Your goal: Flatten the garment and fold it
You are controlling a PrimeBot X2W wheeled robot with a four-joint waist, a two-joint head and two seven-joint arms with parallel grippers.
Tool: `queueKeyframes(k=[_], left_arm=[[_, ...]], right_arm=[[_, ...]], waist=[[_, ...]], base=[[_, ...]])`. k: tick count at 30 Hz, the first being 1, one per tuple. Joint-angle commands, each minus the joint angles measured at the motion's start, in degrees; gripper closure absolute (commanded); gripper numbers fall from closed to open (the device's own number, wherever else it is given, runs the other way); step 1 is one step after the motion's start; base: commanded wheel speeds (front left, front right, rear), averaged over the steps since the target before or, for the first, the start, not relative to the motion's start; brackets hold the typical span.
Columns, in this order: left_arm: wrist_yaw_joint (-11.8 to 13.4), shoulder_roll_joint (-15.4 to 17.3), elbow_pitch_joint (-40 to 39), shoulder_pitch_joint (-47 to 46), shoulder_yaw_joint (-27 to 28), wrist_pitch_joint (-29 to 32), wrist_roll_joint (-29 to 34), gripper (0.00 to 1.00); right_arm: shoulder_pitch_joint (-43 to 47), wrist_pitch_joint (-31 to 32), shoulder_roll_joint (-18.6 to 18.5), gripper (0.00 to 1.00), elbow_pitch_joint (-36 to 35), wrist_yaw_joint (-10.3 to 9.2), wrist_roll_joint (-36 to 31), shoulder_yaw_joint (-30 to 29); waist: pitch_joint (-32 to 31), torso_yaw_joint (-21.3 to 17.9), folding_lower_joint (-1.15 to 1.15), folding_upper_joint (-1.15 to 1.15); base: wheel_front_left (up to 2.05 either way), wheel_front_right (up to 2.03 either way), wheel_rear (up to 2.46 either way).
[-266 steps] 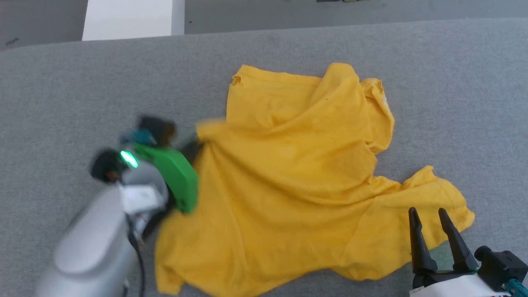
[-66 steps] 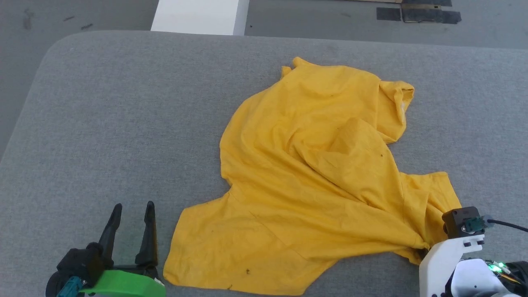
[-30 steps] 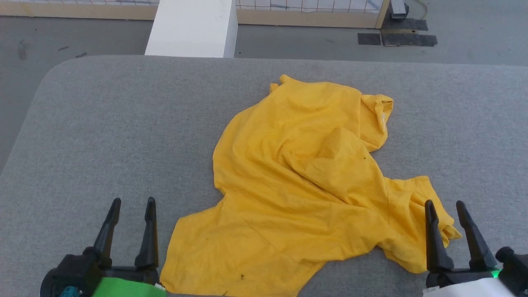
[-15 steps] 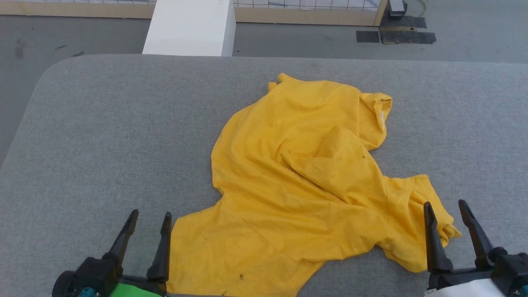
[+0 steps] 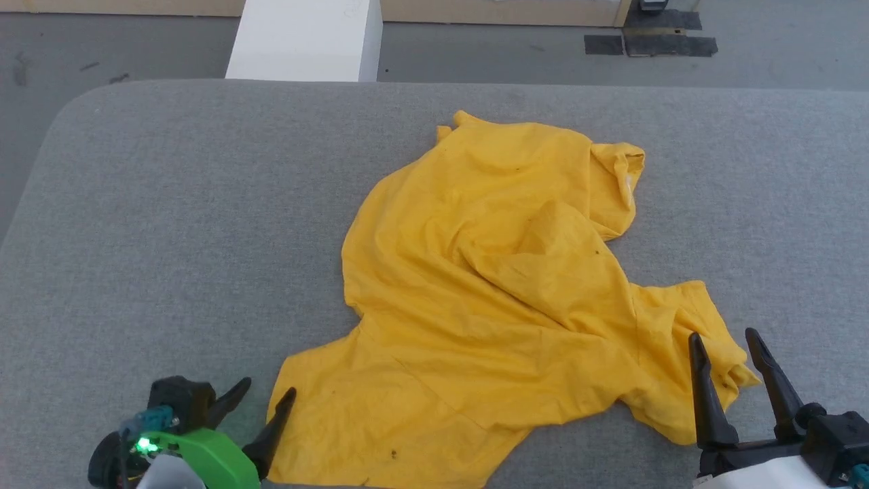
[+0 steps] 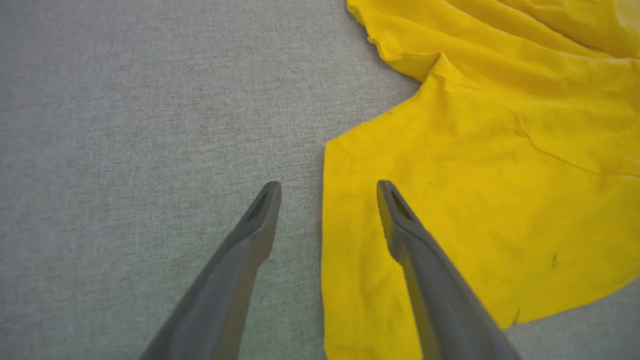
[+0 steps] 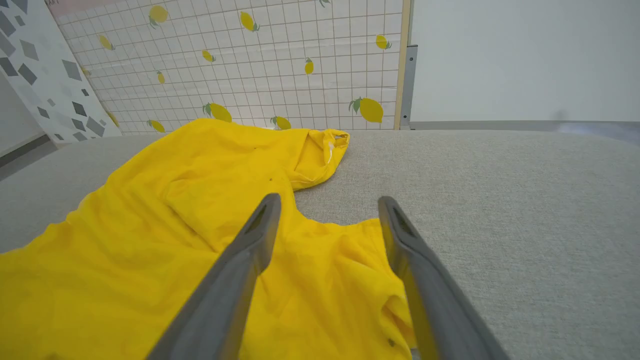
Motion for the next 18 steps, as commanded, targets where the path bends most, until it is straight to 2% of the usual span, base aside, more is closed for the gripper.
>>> queueKeyframes(k=[1, 6, 7, 13, 18], left_arm=[[-0.2, 1.0, 0.4, -1.2, 0.1, 1.4, -1.1, 0.0], [0.1, 2.6, 1.6, -1.3, -0.2, 8.2, -3.6, 0.0], [0.0, 2.2, 0.7, -0.9, -1.0, 11.2, -6.3, 0.0], [-0.1, 1.8, -2.1, -0.2, -2.2, 15.8, -13.8, 0.0], [-0.2, 4.3, -2.5, -0.6, -4.0, 20.1, -15.2, 0.0]], right_arm=[[-0.4, 0.1, 0.0, 0.0, -0.3, -0.08, 0.0, 0.0], [-0.5, 0.1, 0.0, 0.0, -0.1, -0.08, 0.5, 0.3], [-0.5, -0.1, 0.0, 0.0, 0.2, -0.08, 0.7, 0.4], [-0.7, -0.3, 0.0, 0.0, 0.8, -0.08, 1.0, 0.6], [-1.0, -0.5, 0.0, 0.0, 1.2, -0.08, 1.1, 0.8]], waist=[[0.5, -0.4, 0.0, 0.0], [1.3, -1.1, 0.0, 0.0], [1.6, -1.4, 0.0, 0.0], [2.1, -1.7, 0.0, 0.0], [2.6, -1.7, 0.0, 0.0]], base=[[0.0, 0.0, 0.0], [0.0, 0.0, 0.0], [0.0, 0.0, 0.0], [0.0, 0.0, 0.0], [0.0, 0.0, 0.0]])
